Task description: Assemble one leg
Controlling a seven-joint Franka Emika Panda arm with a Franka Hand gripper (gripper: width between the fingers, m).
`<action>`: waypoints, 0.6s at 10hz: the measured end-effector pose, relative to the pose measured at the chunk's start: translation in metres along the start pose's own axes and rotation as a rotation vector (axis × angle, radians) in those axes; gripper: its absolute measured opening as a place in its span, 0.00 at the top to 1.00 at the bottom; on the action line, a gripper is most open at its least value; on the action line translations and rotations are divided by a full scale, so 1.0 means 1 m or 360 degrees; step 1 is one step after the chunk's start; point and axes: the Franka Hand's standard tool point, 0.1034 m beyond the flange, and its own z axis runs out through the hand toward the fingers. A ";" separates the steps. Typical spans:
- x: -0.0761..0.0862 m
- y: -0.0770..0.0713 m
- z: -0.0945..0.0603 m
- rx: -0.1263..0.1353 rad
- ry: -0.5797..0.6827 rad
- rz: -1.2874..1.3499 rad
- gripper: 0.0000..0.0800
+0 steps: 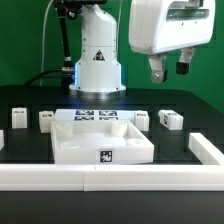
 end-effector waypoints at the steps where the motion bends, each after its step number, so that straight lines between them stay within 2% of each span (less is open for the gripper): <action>1: -0.003 -0.002 -0.002 0.0040 -0.0057 0.0065 0.19; 6: -0.004 -0.003 -0.001 0.0047 -0.0066 0.0070 0.19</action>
Offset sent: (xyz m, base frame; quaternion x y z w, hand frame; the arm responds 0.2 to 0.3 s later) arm 0.0000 0.0000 0.0000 0.0000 0.0000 0.0000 1.0000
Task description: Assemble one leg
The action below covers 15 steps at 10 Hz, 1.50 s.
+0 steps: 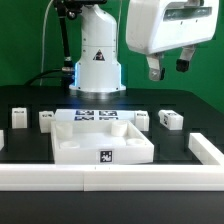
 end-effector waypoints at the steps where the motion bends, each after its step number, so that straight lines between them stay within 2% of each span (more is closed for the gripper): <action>1: 0.000 0.000 0.000 0.0000 0.0000 0.0000 0.19; 5: 0.000 0.000 0.000 0.0000 0.0000 0.0000 0.19; 6: -0.001 0.001 0.002 -0.0010 0.0016 -0.0041 0.19; 8: -0.022 -0.006 0.028 -0.0086 0.0112 -0.0235 0.19; 10: -0.035 -0.009 0.039 -0.0126 0.0110 -0.0483 0.19; 12: -0.040 -0.010 0.041 -0.0127 0.0037 -0.0594 0.19; 15: -0.040 -0.010 0.041 -0.0127 0.0041 -0.0590 0.19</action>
Offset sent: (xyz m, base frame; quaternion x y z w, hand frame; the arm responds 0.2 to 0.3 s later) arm 0.0000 0.0000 0.0000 0.0000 0.0000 0.0000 1.0000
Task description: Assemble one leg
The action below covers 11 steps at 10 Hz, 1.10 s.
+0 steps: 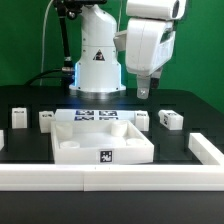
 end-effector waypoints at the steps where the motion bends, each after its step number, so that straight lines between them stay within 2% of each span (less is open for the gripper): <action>1: 0.000 0.000 0.000 0.0000 0.0000 0.0000 0.19; 2: -0.001 0.001 0.001 -0.0023 0.0013 -0.0082 0.19; 3: -0.006 -0.001 0.009 -0.0073 0.0050 -0.0251 0.19; 4: -0.016 -0.006 0.016 -0.0098 0.0066 -0.0407 0.19; 5: -0.023 -0.009 0.020 -0.0079 0.0055 -0.0477 0.19; 6: -0.025 -0.007 0.020 -0.0109 0.0055 -0.0574 0.19; 7: -0.030 -0.008 0.022 -0.0105 0.0042 -0.0638 0.19; 11: -0.030 -0.008 0.023 -0.0101 0.0043 -0.0620 0.19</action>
Offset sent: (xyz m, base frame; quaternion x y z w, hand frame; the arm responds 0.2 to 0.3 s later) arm -0.0279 -0.0192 -0.0140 -0.0698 0.0540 -0.2596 0.9617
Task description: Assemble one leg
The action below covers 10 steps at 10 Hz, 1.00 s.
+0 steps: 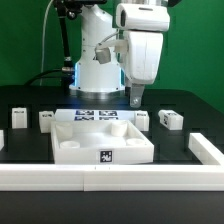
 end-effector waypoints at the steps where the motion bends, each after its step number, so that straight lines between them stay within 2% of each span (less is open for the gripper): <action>1: 0.001 0.000 0.001 -0.0001 0.0000 -0.0004 0.19; 2: 0.008 -0.001 0.007 -0.0068 0.0002 -0.0082 0.19; 3: 0.003 -0.014 0.013 -0.0066 -0.0002 -0.0180 0.19; 5: -0.021 -0.039 0.021 -0.0040 -0.0005 -0.0233 0.19; 8: -0.055 -0.060 0.042 0.0014 0.0006 -0.0252 0.19; 10: -0.065 -0.071 0.060 0.0071 0.0023 -0.0220 0.19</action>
Offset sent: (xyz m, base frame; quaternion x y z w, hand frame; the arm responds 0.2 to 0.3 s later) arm -0.0530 -0.0336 -0.0071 -0.0058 -0.0051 -0.1263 0.9920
